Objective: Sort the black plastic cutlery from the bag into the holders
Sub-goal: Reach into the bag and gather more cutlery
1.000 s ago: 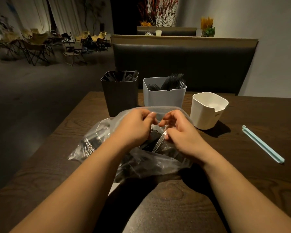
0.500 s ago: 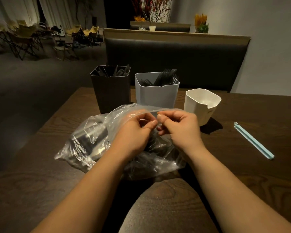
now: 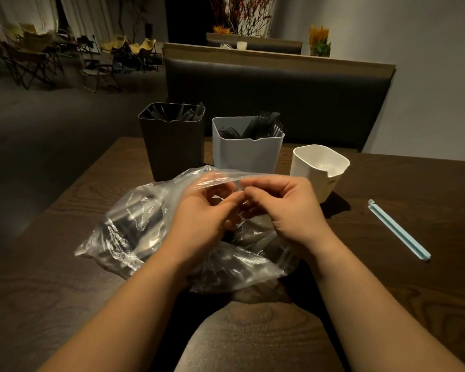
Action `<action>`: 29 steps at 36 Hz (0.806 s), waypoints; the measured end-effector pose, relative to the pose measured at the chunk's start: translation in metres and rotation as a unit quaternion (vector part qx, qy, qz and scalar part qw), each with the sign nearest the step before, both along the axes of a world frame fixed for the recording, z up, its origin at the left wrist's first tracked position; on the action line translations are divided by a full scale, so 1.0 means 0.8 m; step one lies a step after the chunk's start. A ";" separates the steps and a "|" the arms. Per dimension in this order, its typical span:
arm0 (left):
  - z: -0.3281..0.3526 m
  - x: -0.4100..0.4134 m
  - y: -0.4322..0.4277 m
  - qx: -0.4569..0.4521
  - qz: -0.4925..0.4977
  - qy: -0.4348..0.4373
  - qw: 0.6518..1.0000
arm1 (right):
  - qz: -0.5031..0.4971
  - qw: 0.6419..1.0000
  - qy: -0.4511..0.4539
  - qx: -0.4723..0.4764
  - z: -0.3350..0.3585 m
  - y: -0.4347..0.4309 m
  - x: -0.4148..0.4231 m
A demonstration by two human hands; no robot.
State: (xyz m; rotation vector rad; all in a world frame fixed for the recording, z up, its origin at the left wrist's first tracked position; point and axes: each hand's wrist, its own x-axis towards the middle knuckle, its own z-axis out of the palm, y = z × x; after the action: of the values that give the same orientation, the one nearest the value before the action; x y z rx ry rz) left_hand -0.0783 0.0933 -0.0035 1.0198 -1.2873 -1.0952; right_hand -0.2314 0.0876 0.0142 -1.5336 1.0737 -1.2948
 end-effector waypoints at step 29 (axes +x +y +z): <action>0.020 -0.056 -0.002 0.060 -0.072 0.052 0.994 | -0.078 0.993 -0.062 -0.068 0.018 -0.010 -0.050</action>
State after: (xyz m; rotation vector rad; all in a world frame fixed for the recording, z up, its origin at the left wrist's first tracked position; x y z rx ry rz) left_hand -0.1232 0.0913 0.0123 0.9564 -1.2380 -1.3321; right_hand -0.2713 0.0793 0.0285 -1.4699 1.0618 -1.5785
